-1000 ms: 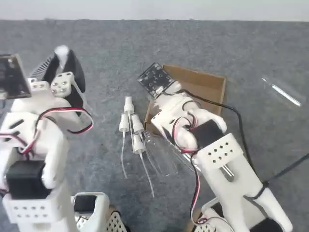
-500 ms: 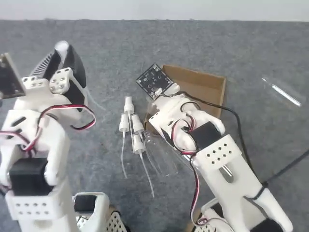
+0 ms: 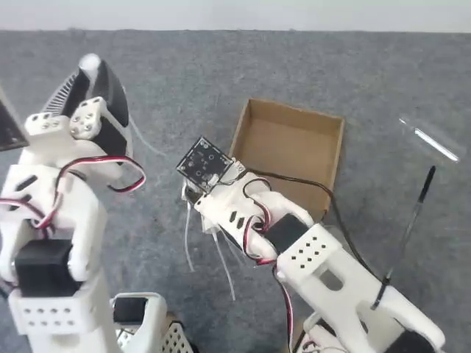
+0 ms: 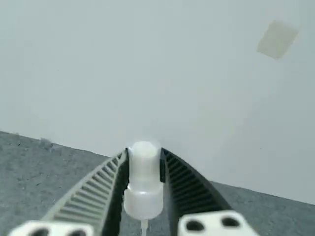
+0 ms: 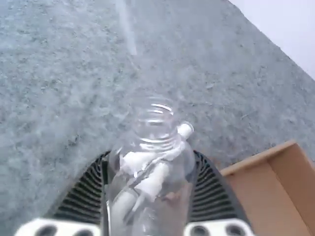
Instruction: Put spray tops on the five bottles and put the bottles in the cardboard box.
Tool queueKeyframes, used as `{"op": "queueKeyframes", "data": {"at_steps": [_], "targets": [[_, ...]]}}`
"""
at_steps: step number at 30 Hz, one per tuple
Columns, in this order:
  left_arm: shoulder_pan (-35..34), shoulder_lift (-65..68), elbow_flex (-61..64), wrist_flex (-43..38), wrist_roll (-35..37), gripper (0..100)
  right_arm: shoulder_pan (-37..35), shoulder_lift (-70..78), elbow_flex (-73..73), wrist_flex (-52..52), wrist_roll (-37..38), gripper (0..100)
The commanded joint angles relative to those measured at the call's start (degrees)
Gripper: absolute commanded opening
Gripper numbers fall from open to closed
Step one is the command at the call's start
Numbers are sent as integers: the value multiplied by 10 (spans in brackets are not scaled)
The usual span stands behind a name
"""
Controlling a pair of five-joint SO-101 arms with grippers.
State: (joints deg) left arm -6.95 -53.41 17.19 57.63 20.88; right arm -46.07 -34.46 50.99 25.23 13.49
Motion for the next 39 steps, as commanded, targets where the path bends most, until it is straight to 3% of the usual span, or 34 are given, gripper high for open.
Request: {"op": "queueKeyframes", "data": {"at_steps": [1,13,20,25,32,39], "targets": [[32,-2,-6,-17,10,12,-4,-30,-5,-20,-9,6],[77,-2,99,-67,10,12,-1,-30,1,-20,-9,6],[79,-3,147,-25,9,12,-1,-36,18,-30,-7,6],[119,-3,185,-7,5,12,0,-73,63,-110,-11,6],[131,-86,247,-11,2,12,36,-131,132,-194,-126,6],[133,-154,298,-14,-47,13,26,-139,146,-208,-135,6]]}}
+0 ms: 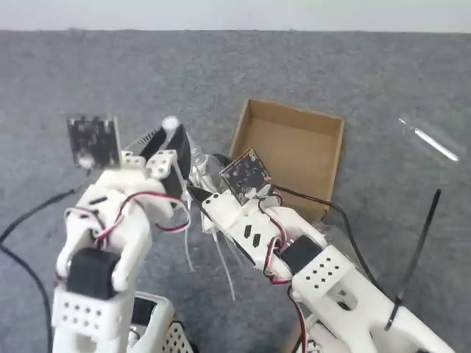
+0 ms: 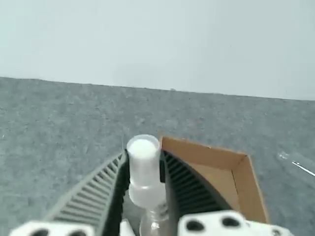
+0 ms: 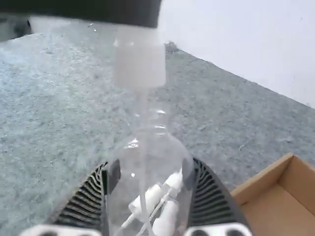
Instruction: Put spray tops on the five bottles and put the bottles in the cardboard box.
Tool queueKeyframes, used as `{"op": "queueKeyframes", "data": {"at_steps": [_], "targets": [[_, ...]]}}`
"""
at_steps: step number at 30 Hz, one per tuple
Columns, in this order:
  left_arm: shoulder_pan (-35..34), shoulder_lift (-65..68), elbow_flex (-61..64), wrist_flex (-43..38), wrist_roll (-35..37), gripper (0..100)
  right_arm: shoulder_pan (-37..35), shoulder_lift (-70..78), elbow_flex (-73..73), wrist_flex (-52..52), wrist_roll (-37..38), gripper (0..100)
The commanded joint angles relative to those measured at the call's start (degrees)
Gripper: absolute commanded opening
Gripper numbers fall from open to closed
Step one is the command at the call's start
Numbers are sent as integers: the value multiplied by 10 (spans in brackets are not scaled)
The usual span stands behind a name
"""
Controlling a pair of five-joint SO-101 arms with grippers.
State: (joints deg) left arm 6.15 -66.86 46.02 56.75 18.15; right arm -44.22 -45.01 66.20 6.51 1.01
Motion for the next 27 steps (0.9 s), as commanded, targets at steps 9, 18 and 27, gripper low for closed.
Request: {"op": "queueKeyframes", "data": {"at_steps": [9,18,27], "targets": [[51,26,-12,-11,-24,111,-2,-39,11,-21,-10,6],[9,45,-120,35,-25,117,-1,-39,19,-15,-10,6],[-55,26,-101,106,-69,117,41,-34,-36,22,-10,6]]}}
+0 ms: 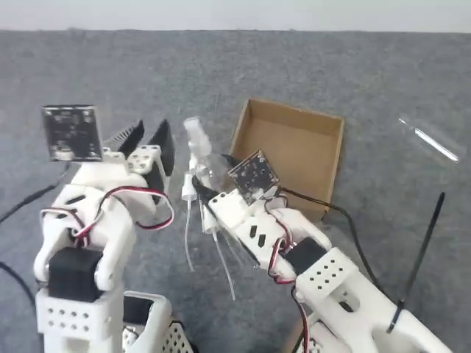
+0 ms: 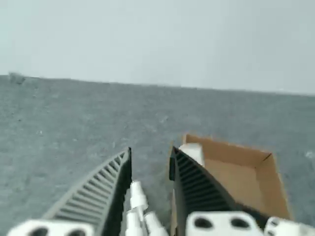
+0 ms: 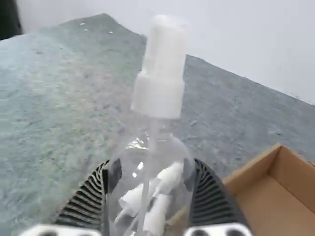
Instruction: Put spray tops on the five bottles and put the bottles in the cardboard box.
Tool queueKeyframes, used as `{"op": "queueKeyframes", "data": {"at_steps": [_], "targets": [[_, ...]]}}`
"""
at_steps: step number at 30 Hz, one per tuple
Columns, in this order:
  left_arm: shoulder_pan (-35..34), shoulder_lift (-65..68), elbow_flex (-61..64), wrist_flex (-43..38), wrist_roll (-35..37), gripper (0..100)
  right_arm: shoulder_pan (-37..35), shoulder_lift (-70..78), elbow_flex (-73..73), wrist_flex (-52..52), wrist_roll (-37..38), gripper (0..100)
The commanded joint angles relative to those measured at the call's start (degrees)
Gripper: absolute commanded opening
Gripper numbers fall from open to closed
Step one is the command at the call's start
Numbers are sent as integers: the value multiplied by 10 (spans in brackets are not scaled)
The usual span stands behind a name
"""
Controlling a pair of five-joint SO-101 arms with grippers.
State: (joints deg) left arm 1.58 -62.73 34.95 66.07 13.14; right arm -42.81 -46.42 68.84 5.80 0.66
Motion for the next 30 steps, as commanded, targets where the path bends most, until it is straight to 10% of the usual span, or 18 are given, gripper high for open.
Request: {"op": "queueKeyframes", "data": {"at_steps": [1,19,30], "targets": [[-17,-30,28,11,-17,118,30,-19,-82,48,-8,6],[98,-261,341,-86,-59,303,43,206,-377,124,-10,6],[97,-263,398,-143,-59,309,6,73,-377,308,-10,6]]}}
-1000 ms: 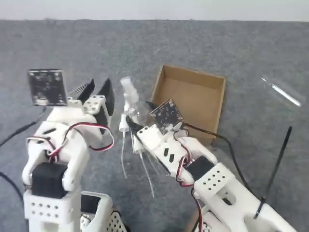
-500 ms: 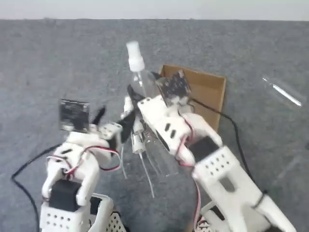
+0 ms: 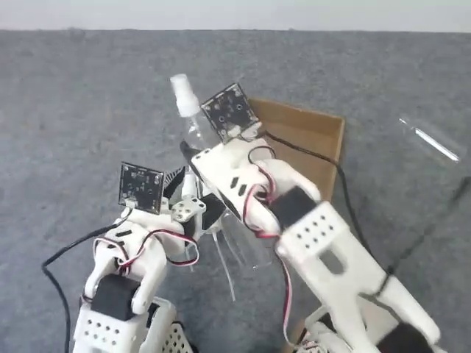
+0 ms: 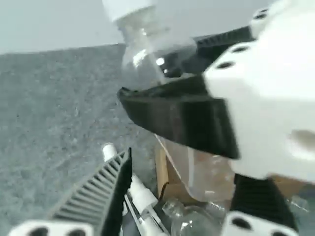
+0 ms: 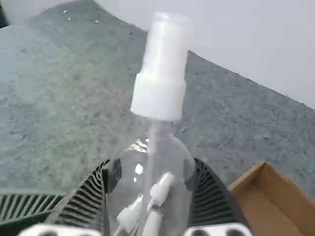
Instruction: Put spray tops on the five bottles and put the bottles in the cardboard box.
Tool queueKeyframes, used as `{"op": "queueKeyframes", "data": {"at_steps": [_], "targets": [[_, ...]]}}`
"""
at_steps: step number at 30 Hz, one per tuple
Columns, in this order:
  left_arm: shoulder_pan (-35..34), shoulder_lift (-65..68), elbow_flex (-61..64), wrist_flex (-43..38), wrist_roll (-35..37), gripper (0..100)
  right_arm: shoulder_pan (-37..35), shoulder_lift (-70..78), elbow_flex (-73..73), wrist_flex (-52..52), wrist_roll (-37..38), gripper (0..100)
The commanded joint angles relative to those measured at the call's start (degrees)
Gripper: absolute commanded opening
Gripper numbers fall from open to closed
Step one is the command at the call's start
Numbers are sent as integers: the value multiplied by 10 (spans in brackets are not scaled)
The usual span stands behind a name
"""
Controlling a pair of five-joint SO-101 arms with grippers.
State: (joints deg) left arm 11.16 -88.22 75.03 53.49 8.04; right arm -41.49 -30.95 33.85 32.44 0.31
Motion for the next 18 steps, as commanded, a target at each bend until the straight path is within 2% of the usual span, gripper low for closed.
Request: {"op": "queueKeyframes", "data": {"at_steps": [1,11,15,18], "targets": [[1,-8,-3,-18,-8,309,-7,-95,-24,51,-6,6],[5,-9,-3,-15,-8,309,3,-136,14,61,-3,6],[5,-12,-2,-7,-9,295,73,-98,-2,12,-3,6],[0,-12,-2,-11,-11,221,128,-44,-8,-80,-5,6]]}}
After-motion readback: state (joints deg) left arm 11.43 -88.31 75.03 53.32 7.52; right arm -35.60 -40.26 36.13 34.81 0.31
